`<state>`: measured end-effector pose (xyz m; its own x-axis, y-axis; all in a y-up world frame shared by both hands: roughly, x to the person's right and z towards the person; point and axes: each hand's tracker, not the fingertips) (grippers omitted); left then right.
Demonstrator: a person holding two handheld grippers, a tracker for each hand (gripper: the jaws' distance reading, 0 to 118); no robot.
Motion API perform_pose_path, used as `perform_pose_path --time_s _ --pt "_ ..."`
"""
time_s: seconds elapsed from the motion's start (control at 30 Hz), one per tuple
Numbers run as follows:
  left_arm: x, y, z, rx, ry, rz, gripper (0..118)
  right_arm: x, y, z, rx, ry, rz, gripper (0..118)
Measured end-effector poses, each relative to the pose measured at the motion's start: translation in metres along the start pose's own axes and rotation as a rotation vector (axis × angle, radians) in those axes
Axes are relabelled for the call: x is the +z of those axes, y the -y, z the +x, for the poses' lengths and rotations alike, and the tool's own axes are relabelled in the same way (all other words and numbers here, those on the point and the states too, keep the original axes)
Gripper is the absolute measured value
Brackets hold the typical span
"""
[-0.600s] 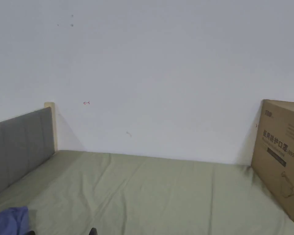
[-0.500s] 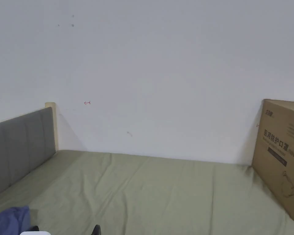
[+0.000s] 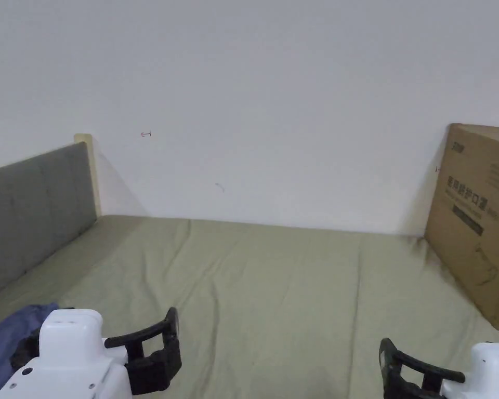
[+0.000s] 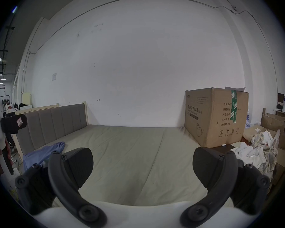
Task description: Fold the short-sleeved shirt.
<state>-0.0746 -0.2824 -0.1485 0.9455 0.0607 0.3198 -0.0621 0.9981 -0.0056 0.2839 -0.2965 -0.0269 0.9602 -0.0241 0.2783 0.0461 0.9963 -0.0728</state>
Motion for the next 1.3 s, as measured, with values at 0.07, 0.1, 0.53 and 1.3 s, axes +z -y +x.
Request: perform_pose_path --time_s 0.07,0.1,0.53,1.3 --pt "0.000 0.000 0.004 -0.041 -0.025 0.016 118 0.000 -0.001 0.001 -0.002 0.004 -0.001 118" --pt "0.000 0.000 0.006 -0.060 -0.022 0.018 118 0.001 -0.002 0.001 -0.004 0.003 0.000 118" --pt "0.000 0.003 0.020 -0.090 0.039 0.013 118 0.010 -0.009 -0.004 0.036 -0.015 0.061 118" --pt "0.040 0.010 -0.026 -0.075 -0.112 -0.010 1 -0.010 -0.002 -0.046 0.059 -0.114 -0.009 0"
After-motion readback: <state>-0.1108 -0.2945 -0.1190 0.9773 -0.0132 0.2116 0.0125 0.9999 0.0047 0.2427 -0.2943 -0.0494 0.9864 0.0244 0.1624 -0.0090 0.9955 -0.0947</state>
